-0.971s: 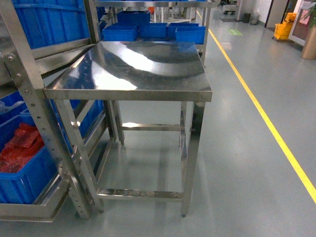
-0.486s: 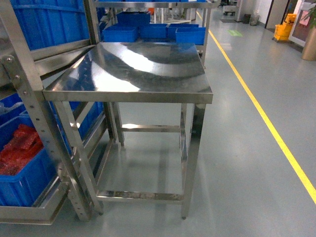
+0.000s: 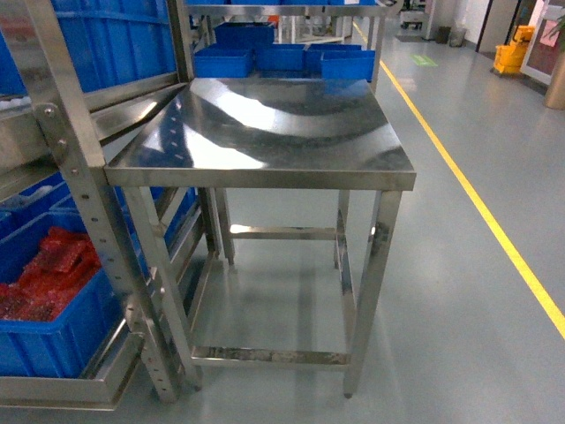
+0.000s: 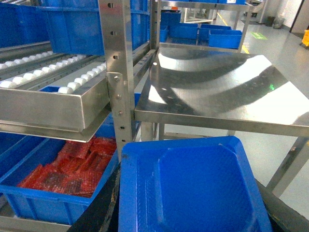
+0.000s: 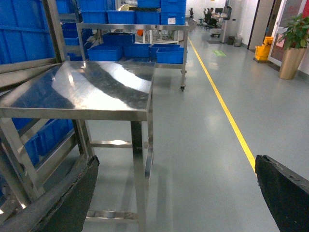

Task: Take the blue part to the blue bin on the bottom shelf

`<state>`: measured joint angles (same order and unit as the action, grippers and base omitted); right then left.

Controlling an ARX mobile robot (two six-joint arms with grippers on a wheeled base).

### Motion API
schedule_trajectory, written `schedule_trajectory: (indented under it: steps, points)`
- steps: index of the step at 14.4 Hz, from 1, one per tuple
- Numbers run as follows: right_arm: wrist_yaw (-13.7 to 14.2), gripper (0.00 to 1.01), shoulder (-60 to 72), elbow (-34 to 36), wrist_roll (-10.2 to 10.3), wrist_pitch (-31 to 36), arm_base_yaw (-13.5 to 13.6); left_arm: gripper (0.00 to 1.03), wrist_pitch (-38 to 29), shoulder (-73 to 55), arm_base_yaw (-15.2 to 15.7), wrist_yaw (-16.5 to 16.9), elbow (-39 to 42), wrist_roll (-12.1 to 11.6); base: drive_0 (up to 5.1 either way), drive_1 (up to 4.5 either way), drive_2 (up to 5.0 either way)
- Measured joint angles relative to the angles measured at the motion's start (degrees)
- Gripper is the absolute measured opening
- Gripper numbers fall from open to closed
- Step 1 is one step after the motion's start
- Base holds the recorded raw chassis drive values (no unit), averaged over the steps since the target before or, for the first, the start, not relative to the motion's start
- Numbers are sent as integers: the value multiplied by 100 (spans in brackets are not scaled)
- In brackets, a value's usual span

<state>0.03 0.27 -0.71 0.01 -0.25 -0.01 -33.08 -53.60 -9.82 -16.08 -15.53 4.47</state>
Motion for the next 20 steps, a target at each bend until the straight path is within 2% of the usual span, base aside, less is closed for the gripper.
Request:
schedule_trajectory:
  steps: [20]
  points:
    - [-2,98,0,0,0,0,0,44,2,2,-11,2,0,0,-487,333,147]
